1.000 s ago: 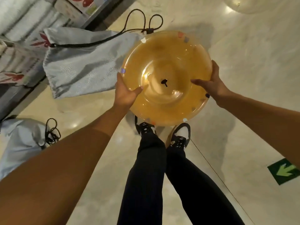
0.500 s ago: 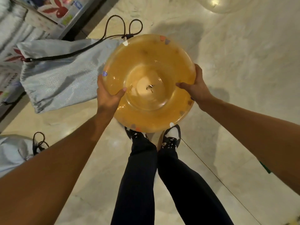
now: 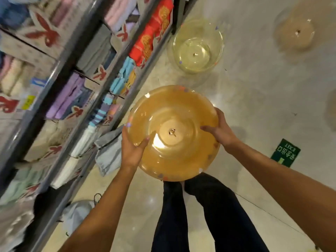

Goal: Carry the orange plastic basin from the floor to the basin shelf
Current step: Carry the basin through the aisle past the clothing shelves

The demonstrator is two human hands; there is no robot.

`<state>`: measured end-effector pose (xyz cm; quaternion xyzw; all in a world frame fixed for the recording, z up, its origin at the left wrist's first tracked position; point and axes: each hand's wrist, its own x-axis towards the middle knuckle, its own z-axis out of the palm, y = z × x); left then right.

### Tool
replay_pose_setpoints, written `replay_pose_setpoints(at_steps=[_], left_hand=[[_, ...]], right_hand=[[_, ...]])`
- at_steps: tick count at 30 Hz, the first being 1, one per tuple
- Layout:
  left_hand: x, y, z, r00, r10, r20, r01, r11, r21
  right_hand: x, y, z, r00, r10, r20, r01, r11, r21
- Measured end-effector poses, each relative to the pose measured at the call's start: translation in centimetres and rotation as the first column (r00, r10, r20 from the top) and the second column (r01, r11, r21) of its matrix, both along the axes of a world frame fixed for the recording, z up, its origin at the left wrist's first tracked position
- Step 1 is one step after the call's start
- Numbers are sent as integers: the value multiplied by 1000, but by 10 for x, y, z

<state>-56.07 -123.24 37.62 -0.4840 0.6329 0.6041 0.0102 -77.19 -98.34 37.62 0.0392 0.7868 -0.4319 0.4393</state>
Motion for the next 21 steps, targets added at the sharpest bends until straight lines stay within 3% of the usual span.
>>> replay_pose_setpoints(at_steps=[7,12,21], left_hand=[[-115,-7,92,991,-136,-12,136,990,-38],[-208,-4,101,979,-197,62,201,977,-75],[-352,6,66,976,-217,2,217,972,-87]], right_hand=[[-77,17,86,985,-171,-1,170,985,-33],[-156,29,99,981,-190,36,192,980,-56],[-280,41,65,969,-242,41,245,965,-88]])
